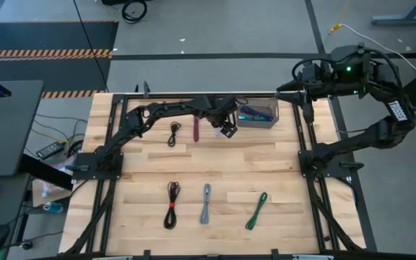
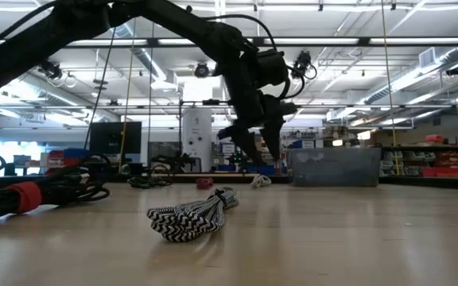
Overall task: Pick and place USB-C Cables
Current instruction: Put the white charger cable into the black bin
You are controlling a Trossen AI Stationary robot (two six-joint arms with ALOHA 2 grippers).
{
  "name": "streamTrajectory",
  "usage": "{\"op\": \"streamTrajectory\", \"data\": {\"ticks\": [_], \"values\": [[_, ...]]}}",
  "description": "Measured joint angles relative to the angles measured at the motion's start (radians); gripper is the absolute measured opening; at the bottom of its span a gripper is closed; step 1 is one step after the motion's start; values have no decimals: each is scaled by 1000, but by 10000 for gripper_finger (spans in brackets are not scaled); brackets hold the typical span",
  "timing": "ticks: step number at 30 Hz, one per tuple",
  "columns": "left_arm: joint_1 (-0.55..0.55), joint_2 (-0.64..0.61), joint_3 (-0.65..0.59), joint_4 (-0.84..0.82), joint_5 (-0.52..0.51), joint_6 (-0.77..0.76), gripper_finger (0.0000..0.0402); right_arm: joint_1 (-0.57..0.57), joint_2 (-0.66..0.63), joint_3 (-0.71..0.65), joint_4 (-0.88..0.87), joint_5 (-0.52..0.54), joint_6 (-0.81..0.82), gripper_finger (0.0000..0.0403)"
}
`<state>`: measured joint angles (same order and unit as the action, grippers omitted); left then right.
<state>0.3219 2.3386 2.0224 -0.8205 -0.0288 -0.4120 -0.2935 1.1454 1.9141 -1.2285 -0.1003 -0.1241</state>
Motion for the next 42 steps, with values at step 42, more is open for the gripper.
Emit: {"op": "streamTrajectory", "data": {"ticks": [42], "values": [[16,55,-2,13,-49,81,229,0,0,0,30,-84,77,123]]}}
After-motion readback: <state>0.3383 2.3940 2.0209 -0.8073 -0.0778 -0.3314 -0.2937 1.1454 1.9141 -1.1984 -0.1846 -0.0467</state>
